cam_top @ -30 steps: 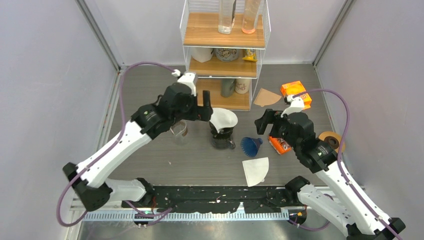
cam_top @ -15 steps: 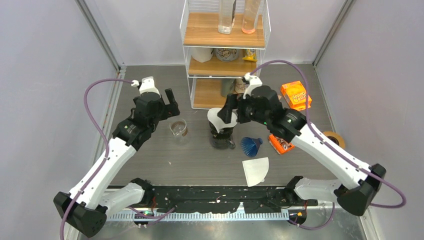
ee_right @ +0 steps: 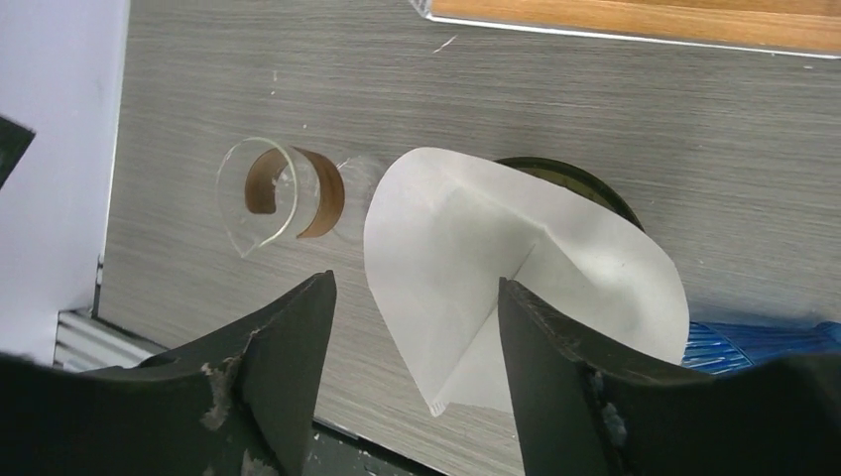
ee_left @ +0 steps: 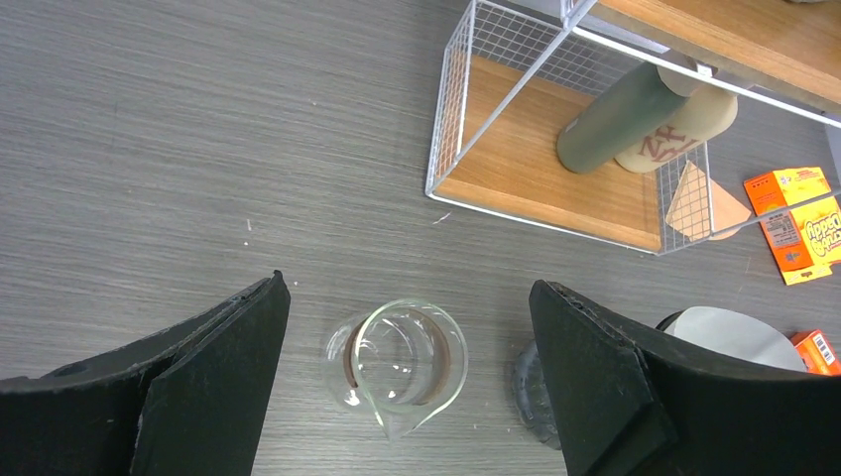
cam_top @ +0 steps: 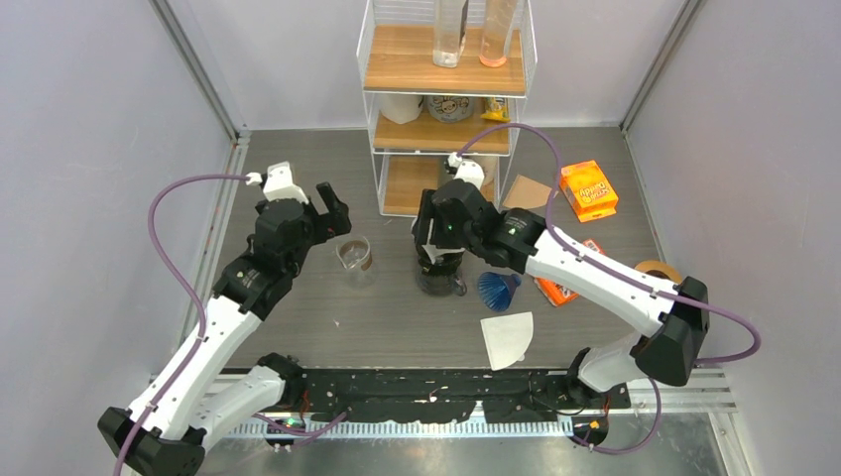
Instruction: Place the coffee filter in the dripper
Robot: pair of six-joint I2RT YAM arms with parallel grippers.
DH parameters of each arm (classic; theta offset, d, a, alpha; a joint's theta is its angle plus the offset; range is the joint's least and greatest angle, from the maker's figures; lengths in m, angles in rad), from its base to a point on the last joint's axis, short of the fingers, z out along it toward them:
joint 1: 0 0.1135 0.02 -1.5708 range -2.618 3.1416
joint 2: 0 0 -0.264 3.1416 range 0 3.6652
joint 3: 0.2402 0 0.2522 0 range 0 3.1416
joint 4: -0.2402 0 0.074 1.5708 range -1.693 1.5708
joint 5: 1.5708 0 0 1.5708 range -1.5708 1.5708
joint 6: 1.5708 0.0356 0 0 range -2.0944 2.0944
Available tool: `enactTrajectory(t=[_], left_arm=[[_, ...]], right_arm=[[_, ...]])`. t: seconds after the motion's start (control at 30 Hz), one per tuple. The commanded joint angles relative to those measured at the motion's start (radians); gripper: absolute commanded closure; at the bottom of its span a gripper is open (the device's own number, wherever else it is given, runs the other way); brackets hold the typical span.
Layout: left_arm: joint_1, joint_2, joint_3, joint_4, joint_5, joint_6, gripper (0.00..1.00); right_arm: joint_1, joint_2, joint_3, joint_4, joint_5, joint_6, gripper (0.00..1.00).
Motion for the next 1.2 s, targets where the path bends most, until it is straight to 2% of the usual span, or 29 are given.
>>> enactTrajectory(t=[0.0, 0.4, 0.8, 1.17], left_arm=[[0.007, -0.029, -0.022, 0.081, -0.002, 0.011, 0.00], [0.007, -0.029, -0.029, 0.085, -0.013, 0.009, 0.01], [0.007, -0.029, -0.030, 0.078, -0.031, 0.007, 0.01], [0.008, -0.012, -0.022, 0.070, -0.039, 0.007, 0.01]], right_arm=[[0.009, 0.028, 0.070, -0.042, 0.124, 0.068, 0.36], [0.012, 0.125, 0.117, -0.116, 0.159, 0.057, 0.59], [0.009, 0.260, 0.252, -0.308, 0.167, 0.013, 0.63], [-0.013, 0.269, 0.234, -0.295, 0.138, -0.040, 0.64]])
